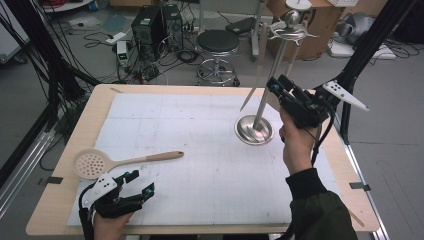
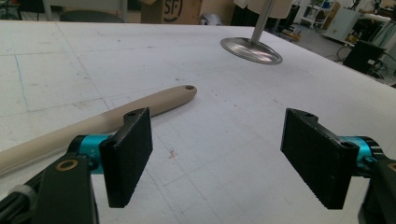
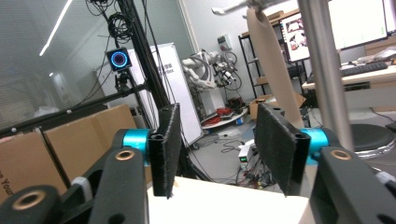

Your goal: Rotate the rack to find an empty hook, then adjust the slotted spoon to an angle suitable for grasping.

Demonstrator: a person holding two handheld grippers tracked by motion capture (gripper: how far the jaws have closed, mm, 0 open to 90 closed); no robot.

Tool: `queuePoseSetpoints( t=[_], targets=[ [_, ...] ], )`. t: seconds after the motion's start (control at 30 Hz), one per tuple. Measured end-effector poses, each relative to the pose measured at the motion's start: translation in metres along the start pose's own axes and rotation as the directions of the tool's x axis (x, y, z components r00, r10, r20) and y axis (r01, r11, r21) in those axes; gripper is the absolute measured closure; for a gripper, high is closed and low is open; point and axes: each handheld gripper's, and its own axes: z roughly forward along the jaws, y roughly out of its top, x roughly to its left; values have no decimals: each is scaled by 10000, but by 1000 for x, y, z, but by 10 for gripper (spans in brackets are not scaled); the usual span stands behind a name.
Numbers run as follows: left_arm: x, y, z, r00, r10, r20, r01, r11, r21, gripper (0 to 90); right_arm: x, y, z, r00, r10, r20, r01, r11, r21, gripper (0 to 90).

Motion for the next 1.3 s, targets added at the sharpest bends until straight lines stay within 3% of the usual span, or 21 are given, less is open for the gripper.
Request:
queuePoseSetpoints(
  t=[0.2,0.53,0.83,1.07,1.13,1.3],
  targets=[
    [-1,1,3,10000,58,38,-58,10000,9,256,-5,-18,-23,9997,-225,94,224,9997,80,468],
    [-1,1,9,9999,140,35,-140,9998,164,256,-12,-49,-61,9968,-798,-5,797,9942,729,442],
    [0,0,9,9998,138,-112,-136,9997,215,255,-26,-80,-95,9972,-742,107,726,9915,1078,435],
    [3,4,9,9998,165,-135,-163,9998,152,256,-37,-96,-109,9982,-544,240,517,9936,1009,428],
    [6,6,9,9999,-7,173,4,9998,182,267,-38,-99,-111,9981,-582,223,557,9932,1025,426],
    [13,17,8,9997,-47,250,43,9999,152,268,-39,-107,-120,9946,-1009,251,973,9883,1174,423]
  ],
)
